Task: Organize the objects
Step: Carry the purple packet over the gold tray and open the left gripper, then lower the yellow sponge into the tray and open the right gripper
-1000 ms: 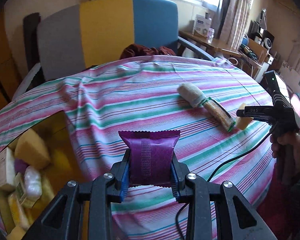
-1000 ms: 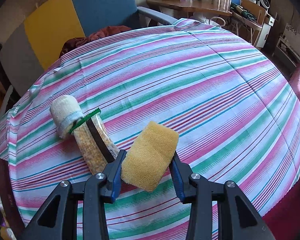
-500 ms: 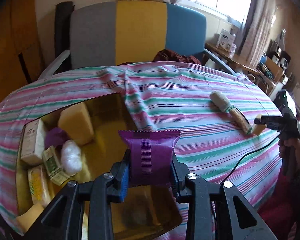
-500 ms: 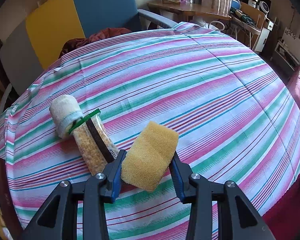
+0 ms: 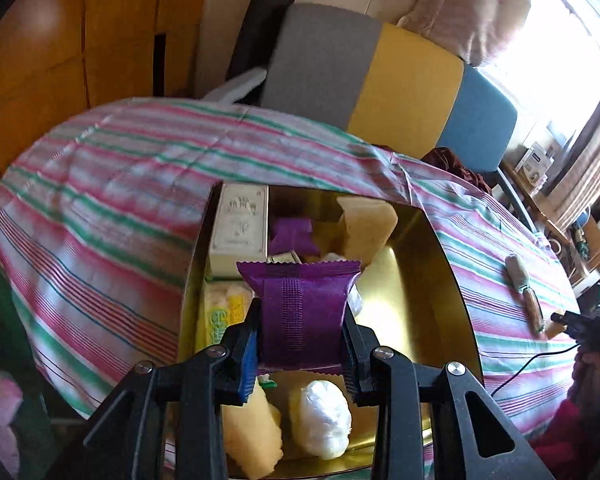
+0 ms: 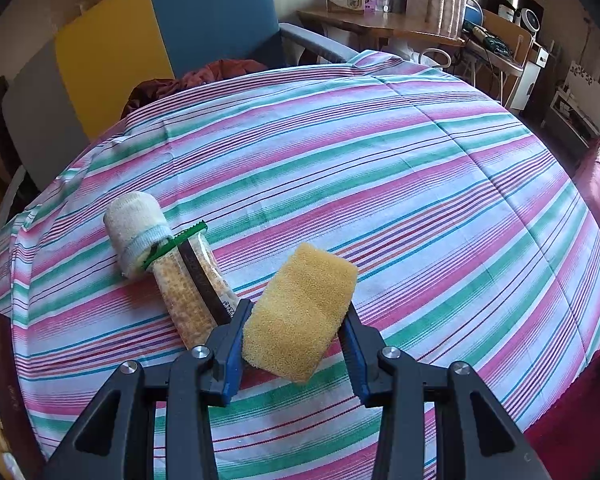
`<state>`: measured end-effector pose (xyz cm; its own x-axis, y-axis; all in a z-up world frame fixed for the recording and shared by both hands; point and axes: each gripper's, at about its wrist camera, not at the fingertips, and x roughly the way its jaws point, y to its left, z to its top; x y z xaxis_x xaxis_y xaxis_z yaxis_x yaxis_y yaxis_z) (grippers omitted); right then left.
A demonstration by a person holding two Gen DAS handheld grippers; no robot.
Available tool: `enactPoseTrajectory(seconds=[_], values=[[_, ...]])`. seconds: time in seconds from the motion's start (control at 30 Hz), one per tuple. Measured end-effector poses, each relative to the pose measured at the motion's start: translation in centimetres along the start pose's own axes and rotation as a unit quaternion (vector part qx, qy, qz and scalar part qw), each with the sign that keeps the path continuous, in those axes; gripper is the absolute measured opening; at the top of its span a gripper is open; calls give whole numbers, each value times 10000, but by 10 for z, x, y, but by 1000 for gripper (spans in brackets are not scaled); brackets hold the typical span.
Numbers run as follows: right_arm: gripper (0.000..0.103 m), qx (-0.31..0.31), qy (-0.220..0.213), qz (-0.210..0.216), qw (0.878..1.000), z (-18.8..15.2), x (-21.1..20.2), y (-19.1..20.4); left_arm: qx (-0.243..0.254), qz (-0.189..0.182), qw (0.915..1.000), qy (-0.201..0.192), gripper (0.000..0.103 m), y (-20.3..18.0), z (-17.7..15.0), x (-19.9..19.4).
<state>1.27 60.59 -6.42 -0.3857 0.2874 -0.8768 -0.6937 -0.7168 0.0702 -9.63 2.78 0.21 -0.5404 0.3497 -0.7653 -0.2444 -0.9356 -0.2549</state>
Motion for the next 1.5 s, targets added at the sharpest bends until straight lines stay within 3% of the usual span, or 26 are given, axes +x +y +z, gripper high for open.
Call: enactPoseTrajectory(seconds=[0.2, 0.53, 0.6, 0.67, 0.83, 0.97, 1.1, 1.27, 1.37, 1.5], values=[[42, -5, -9, 3, 10000, 0, -1, -1, 199, -54, 9992, 340, 34, -21, -10, 35], [42, -37, -20, 8, 10000, 1, 0, -1, 390, 408, 9961, 681, 38, -27, -24, 69], [42, -44, -29, -4, 10000, 1, 0, -1, 401, 391, 9963, 646, 41, -26, -24, 68], [42, -46, -44, -18, 10000, 2, -1, -1, 384, 359, 9970, 564, 51, -25, -24, 63], [42, -19, -283, 8, 9996, 4, -12, 0, 350, 320, 9984, 293, 52, -22, -20, 44], [42, -76, -627, 301, 9975, 7, -39, 8, 368, 419, 9984, -62, 52, -17, -14, 20], [42, -633, -914, 800, 9906, -2, -79, 44, 330, 623, 9966, -419, 59, -6, -8, 0], [42, -1903, -951, 1881, 9589, -35, -129, 134, 141, 633, 9968, -459, 59, 9, -9, -7], [42, -2851, -736, 2477, 9230, -71, -150, 200, 89, 630, 9970, -447, 59, 13, -11, -8], [42, -3802, -235, 2881, 8786, -134, -150, 271, -2, 593, 9973, -438, 59, 16, -17, -10]])
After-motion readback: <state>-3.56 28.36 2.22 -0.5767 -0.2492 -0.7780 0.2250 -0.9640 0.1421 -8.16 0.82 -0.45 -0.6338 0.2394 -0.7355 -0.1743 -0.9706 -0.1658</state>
